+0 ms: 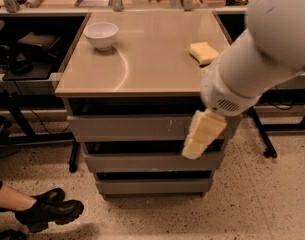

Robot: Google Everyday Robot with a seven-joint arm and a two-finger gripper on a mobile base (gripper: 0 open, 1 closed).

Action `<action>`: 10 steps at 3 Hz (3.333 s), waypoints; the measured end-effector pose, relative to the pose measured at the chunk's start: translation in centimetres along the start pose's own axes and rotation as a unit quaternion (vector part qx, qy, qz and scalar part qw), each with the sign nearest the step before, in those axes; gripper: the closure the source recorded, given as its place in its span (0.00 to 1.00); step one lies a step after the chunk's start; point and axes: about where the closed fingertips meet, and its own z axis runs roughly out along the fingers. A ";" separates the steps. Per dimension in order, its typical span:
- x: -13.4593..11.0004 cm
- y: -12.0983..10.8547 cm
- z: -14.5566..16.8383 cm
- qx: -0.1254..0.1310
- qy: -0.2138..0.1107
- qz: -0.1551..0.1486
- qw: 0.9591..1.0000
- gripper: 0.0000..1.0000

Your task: Open top drawer

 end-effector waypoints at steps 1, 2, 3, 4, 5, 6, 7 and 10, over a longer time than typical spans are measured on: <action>-4.8 2.0 7.3 -0.009 -0.009 0.002 1.000 0.00; -5.3 1.8 7.4 -0.001 -0.013 0.037 0.999 0.00; -5.3 1.9 7.4 -0.001 -0.013 0.037 0.999 0.00; -3.3 2.1 11.0 -0.011 0.015 0.066 0.998 0.00; 0.4 0.8 16.4 -0.006 0.051 0.111 0.993 0.00; 0.5 0.6 16.4 -0.002 0.054 0.117 0.992 0.00; 1.4 0.4 17.3 -0.025 0.031 0.126 0.991 0.00; 5.7 -2.0 21.2 -0.078 -0.073 0.205 0.973 0.00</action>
Offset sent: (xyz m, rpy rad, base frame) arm 0.0124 0.0582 -0.0462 0.0189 0.0103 0.0100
